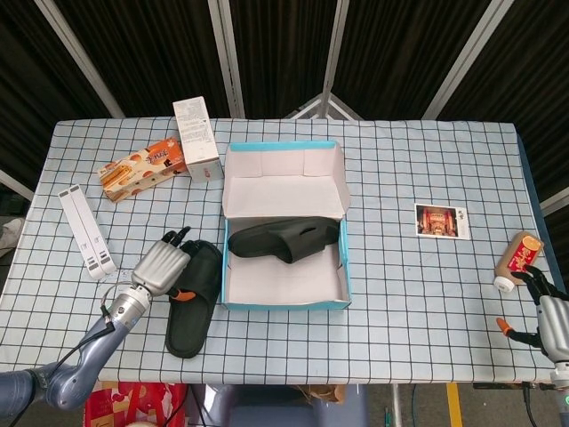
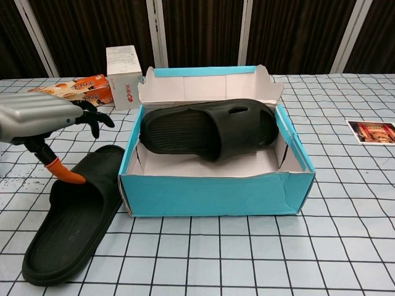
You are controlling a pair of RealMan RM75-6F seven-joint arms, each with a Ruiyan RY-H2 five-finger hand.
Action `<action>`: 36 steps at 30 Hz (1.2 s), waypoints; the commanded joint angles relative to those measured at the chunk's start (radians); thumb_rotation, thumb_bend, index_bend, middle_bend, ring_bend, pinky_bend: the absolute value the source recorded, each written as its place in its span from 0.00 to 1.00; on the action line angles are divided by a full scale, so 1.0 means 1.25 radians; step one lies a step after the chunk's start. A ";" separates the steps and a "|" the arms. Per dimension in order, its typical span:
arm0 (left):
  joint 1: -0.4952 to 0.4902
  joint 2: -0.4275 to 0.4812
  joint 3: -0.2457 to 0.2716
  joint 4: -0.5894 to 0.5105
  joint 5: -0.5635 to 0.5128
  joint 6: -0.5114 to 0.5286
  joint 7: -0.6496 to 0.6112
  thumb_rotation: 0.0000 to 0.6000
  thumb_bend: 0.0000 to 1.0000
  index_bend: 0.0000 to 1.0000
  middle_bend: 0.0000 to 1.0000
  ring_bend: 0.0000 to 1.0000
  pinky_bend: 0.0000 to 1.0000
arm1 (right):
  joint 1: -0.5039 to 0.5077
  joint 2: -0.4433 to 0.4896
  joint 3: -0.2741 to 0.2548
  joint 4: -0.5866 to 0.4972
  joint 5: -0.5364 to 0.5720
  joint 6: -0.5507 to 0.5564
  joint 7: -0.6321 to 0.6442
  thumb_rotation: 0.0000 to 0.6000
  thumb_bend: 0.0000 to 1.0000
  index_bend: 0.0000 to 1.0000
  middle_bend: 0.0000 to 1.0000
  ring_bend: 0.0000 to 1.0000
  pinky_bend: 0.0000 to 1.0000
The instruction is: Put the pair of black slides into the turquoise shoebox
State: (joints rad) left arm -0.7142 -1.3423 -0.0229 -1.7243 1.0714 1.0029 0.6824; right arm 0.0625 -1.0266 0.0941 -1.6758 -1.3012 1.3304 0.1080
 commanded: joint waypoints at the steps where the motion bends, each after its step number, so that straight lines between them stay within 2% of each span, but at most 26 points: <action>1: -0.004 -0.009 0.001 0.009 -0.016 -0.002 0.012 0.64 0.16 0.13 0.24 0.04 0.17 | 0.000 0.001 -0.001 -0.001 -0.002 0.001 0.000 1.00 0.23 0.23 0.14 0.23 0.27; 15: -0.021 -0.079 -0.001 0.089 -0.026 -0.023 0.006 0.66 0.16 0.13 0.23 0.04 0.16 | 0.001 0.002 -0.001 0.001 0.005 -0.007 0.005 1.00 0.23 0.23 0.14 0.23 0.27; 24: -0.022 -0.086 0.006 0.100 -0.024 -0.023 0.006 0.65 0.18 0.18 0.30 0.04 0.16 | 0.002 0.003 -0.001 0.004 0.006 -0.011 0.007 1.00 0.23 0.23 0.14 0.23 0.27; 26: -0.021 -0.087 0.008 0.102 -0.016 -0.021 0.002 0.70 0.20 0.19 0.33 0.05 0.16 | 0.003 0.003 -0.001 0.003 0.006 -0.013 0.006 1.00 0.23 0.23 0.14 0.23 0.27; 31: -0.024 -0.091 0.012 0.111 -0.020 -0.026 0.011 0.88 0.25 0.19 0.36 0.05 0.16 | 0.004 0.003 -0.002 0.001 0.007 -0.013 0.005 1.00 0.23 0.23 0.14 0.23 0.27; 36: -0.027 -0.098 0.011 0.117 -0.027 -0.026 0.020 0.90 0.27 0.19 0.36 0.05 0.16 | 0.004 0.002 -0.001 0.002 0.008 -0.014 0.003 1.00 0.23 0.23 0.14 0.23 0.27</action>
State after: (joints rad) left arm -0.7480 -1.4641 -0.0093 -1.5784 1.0383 0.9700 0.7071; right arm 0.0678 -1.0239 0.0922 -1.6738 -1.2907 1.3129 0.1111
